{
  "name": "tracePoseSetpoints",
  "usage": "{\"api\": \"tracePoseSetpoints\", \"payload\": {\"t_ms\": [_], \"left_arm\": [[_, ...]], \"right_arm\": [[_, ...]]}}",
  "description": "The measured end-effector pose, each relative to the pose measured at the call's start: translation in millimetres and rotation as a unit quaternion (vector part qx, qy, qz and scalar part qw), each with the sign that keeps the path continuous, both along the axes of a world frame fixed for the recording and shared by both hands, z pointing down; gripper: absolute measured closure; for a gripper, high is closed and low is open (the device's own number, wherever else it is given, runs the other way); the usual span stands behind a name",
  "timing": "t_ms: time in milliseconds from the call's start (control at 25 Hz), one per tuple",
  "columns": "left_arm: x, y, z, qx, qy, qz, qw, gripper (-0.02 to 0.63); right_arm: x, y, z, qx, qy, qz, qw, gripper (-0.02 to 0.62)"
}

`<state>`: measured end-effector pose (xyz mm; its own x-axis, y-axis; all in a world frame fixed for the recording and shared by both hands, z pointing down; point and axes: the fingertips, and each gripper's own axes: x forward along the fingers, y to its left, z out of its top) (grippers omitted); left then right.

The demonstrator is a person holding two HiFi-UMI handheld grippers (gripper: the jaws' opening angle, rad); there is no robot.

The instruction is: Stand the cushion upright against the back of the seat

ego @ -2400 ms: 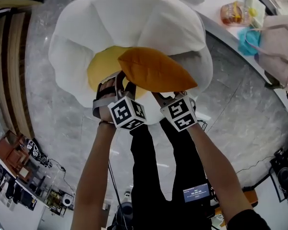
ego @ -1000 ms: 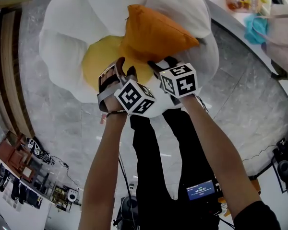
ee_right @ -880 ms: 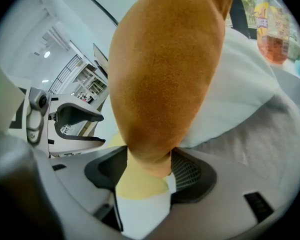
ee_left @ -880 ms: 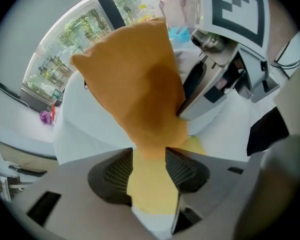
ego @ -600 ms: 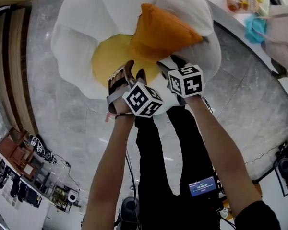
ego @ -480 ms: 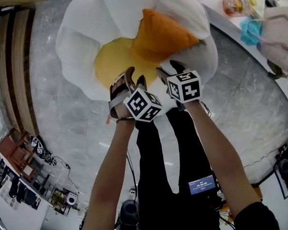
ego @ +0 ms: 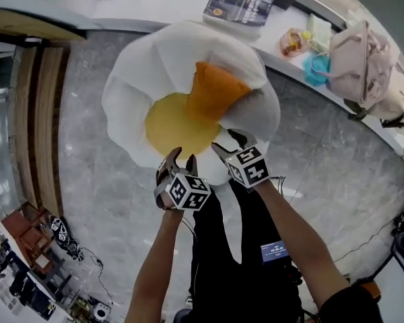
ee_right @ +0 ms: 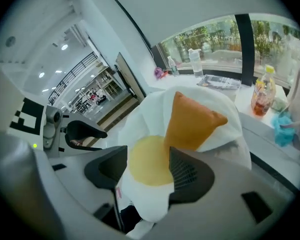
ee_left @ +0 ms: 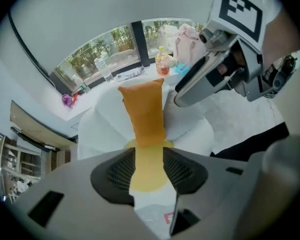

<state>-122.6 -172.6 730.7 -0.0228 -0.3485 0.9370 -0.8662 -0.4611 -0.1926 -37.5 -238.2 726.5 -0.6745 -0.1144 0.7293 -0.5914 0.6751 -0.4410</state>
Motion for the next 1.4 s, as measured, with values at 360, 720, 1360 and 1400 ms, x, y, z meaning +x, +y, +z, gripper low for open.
{"api": "tracePoseSetpoints", "payload": {"t_ms": [360, 720, 1360, 1400], "left_arm": [[52, 27, -126, 0.041, 0.038, -0.003, 0.9984, 0.437], [51, 29, -227, 0.119, 0.083, -0.011, 0.9894, 0.469], [-42, 119, -339, 0.245, 0.142, 0.008, 0.9590, 0.549], [-48, 124, -342, 0.251, 0.146, 0.005, 0.9570, 0.554]], "right_arm": [[39, 45, -122, 0.074, -0.003, -0.079, 0.994, 0.321], [39, 67, -228, 0.159, -0.013, -0.097, 0.982, 0.322], [0, 151, -371, 0.238, -0.056, -0.062, 0.968, 0.430], [-3, 156, -376, 0.241, -0.056, -0.061, 0.967, 0.433]]}}
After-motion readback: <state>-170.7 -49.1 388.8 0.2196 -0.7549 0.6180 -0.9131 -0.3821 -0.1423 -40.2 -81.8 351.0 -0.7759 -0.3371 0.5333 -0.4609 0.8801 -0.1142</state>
